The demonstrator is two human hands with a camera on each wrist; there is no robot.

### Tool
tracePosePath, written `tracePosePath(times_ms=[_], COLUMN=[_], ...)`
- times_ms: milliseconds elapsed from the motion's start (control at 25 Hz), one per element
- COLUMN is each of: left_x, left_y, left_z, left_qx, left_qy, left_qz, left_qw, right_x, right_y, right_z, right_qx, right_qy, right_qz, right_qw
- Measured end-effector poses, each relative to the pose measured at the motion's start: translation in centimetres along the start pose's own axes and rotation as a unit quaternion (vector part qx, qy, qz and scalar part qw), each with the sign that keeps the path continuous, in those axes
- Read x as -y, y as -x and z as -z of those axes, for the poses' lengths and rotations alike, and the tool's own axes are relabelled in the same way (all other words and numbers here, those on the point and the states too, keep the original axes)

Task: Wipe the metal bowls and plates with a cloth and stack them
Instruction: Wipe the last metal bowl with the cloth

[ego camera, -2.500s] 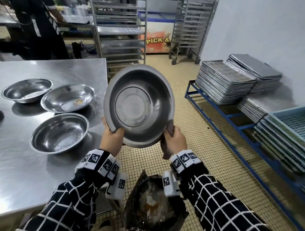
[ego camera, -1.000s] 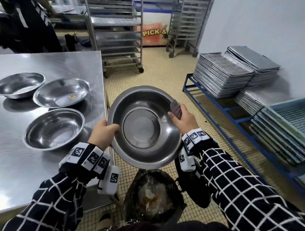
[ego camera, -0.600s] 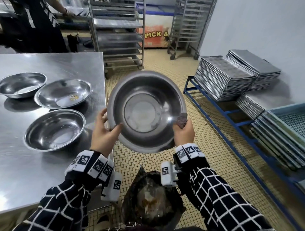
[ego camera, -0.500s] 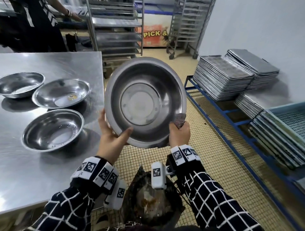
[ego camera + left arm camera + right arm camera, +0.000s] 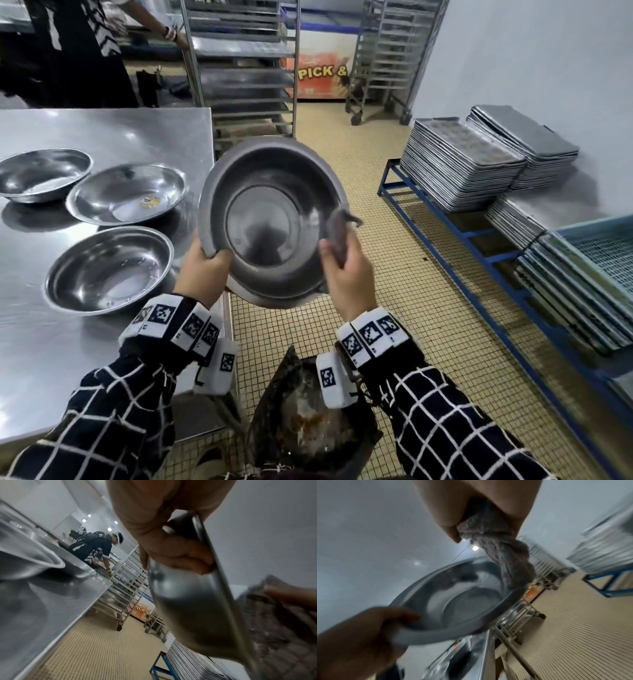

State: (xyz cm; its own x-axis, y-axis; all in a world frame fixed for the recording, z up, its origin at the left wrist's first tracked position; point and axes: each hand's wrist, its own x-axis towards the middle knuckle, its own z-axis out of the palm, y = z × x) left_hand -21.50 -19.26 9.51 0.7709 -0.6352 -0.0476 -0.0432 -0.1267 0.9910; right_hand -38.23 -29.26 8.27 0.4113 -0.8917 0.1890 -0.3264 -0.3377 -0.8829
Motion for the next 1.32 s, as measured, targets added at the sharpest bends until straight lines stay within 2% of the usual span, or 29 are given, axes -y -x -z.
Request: tracePosePath(times_ms=[40,120,200,280,360,440,480,600,720,800,840,880,960,1040,1080,1160,1240,1320], left_x=[-0.5,-1.0,-1.1,-1.4,-1.1,-0.8,-0.7,-1.0,-1.6,-1.5,-1.3,-1.0,-0.7,-0.4,-0.3,-0.1,-0.2,-0.1], left_y=[-0.1,-0.5,-0.9,-1.1,-1.3,-1.3,-1.2,-1.5,-1.8,-1.9,-2.0,-2.0,-1.7,-1.3,-1.0,-0.6,-0.3,-0.1], left_z=[0.1,0.2,0.5,1.2,1.8,1.8,1.6,1.0,0.9,0.8,0.8,0.7,0.5,0.1,-0.1,-0.6,-0.8,-0.8], left_qx=[0.006,0.018,0.04,0.057,0.072,0.094,0.096,0.053,0.009,-0.005,-0.014,-0.02,-0.023,-0.011,0.0,0.015,0.031,0.044], left_qy=[-0.009,-0.037,-0.071,-0.057,-0.052,-0.057,-0.055,-0.053,-0.06,-0.046,-0.041,-0.036,-0.036,-0.028,-0.015,0.003,0.021,0.032], left_qz=[-0.013,-0.043,-0.065,-0.052,-0.028,-0.019,-0.023,-0.052,-0.091,-0.092,-0.088,-0.082,-0.067,-0.047,-0.04,-0.025,-0.007,0.024], left_qw=[1.0,0.998,0.995,0.995,0.996,0.994,0.994,0.996,0.994,0.995,0.995,0.996,0.997,0.998,0.999,1.0,0.999,0.998], right_x=[0.3,0.3,-0.2,-1.1,-2.6,-4.5,-4.9,-4.4,-2.9,-1.6,-1.3,-1.4,-2.9,-5.0,-5.8,-6.2,-5.5,-4.6], right_y=[0.5,1.8,2.5,1.8,-0.3,-2.9,-3.9,-4.3,-1.5,1.1,2.0,2.5,2.1,0.1,-1.2,-3.3,-4.9,-5.9], right_z=[-1.1,-3.3,-4.3,-3.2,-1.4,0.0,0.2,-0.4,-2.4,-3.3,-3.4,-3.4,-2.6,-1.2,-0.5,0.6,1.5,2.6], right_qx=[0.085,0.257,0.351,0.358,0.311,0.286,0.267,0.188,0.203,0.208,0.192,0.171,0.143,0.125,0.111,0.065,0.003,-0.035], right_qy=[0.044,0.138,0.199,0.316,0.48,0.58,0.602,0.563,0.452,0.334,0.297,0.295,0.366,0.423,0.427,0.39,0.279,0.171], right_qz=[0.035,0.099,0.137,0.155,0.187,0.193,0.172,0.103,0.085,0.074,0.076,0.086,0.092,0.056,0.038,0.015,-0.006,-0.03], right_qw=[0.995,0.951,0.905,0.864,0.799,0.738,0.733,0.798,0.864,0.916,0.932,0.936,0.915,0.896,0.897,0.918,0.96,0.984])
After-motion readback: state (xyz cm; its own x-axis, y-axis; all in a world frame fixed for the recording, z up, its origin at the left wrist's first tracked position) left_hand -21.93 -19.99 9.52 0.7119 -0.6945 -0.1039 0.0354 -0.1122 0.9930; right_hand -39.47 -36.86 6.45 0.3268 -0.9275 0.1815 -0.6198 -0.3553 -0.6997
